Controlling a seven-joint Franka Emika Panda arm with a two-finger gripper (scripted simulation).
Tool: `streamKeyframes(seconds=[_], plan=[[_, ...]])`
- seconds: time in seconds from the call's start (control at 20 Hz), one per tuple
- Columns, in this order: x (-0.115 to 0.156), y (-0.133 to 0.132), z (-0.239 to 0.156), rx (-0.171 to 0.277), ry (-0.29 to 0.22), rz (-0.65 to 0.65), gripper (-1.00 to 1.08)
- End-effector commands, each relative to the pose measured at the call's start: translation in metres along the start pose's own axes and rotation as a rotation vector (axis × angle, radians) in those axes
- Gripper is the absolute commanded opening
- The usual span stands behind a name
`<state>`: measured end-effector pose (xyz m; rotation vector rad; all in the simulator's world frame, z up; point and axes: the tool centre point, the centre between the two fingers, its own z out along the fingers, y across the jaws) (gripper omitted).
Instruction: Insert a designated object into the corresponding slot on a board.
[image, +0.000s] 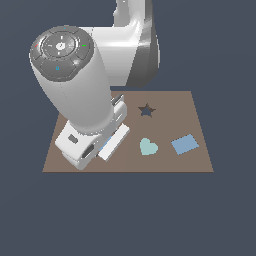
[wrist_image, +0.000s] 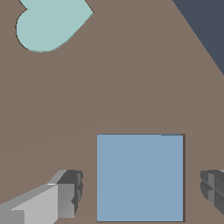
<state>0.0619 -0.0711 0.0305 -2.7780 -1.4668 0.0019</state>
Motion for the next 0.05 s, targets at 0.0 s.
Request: streamKeyframes(seconds=[0.0], plan=[[0.0,0.0,0.0,0.0,0.0,0.0,1.0]])
